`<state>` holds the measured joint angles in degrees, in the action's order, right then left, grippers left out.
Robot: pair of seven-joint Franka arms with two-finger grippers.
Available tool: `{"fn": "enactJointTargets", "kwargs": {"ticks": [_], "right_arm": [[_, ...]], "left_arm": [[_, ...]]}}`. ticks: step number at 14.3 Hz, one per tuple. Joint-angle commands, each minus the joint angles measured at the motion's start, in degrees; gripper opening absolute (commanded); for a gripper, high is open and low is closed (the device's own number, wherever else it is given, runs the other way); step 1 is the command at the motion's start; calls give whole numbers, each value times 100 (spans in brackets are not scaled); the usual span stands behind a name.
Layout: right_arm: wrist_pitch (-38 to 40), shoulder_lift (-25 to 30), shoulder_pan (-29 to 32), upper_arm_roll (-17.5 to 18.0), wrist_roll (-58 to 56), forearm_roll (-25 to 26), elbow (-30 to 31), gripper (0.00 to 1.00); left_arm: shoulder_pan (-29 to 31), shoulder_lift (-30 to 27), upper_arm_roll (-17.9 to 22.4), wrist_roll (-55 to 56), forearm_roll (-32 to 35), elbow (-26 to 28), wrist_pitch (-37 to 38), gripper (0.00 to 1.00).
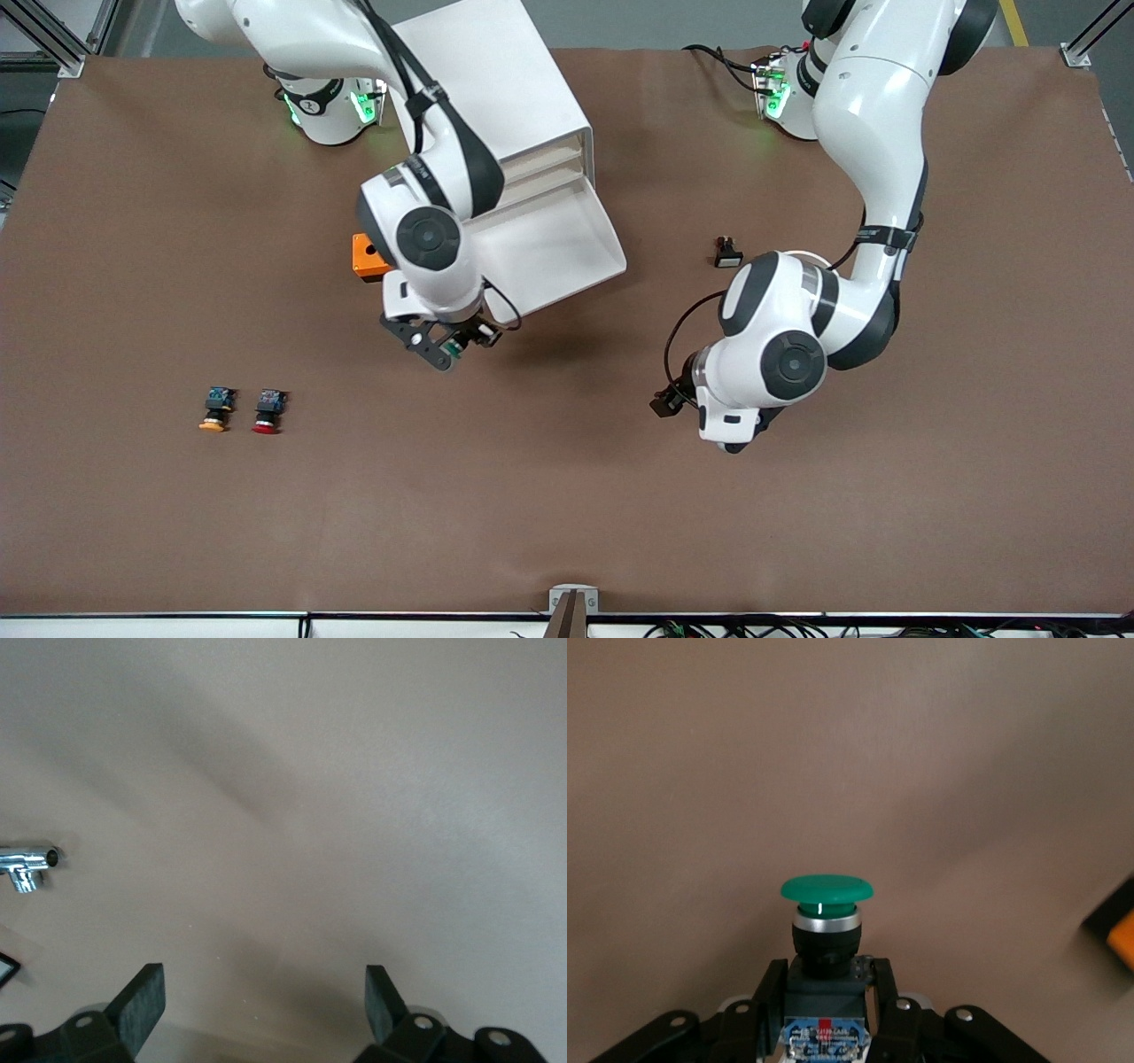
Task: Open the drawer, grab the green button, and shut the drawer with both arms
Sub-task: 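Lift the green button out with the right gripper while the left gripper nears the drawer, then set the button beside the red button while the left gripper pushes the drawer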
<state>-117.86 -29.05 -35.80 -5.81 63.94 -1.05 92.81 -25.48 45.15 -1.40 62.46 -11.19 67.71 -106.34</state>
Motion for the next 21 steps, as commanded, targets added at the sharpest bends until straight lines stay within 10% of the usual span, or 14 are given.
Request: {"fn": "enactJointTargets", "kwargs": {"ticks": [1,11,21], "right_arm": [[-26,66,554,89,-1117,-10,71,0],[-694,-92,1829,89,-4326,-10,370,0],[-2162,-434,2261,80,-5207,-1,1231,0]], "left_arm": [[-334,-59,43,370,433,120,-62,100],[-1030,151,26,882,627,164,-413,99],[-1557,117,52,1276,768,717,-1459,99]]}}
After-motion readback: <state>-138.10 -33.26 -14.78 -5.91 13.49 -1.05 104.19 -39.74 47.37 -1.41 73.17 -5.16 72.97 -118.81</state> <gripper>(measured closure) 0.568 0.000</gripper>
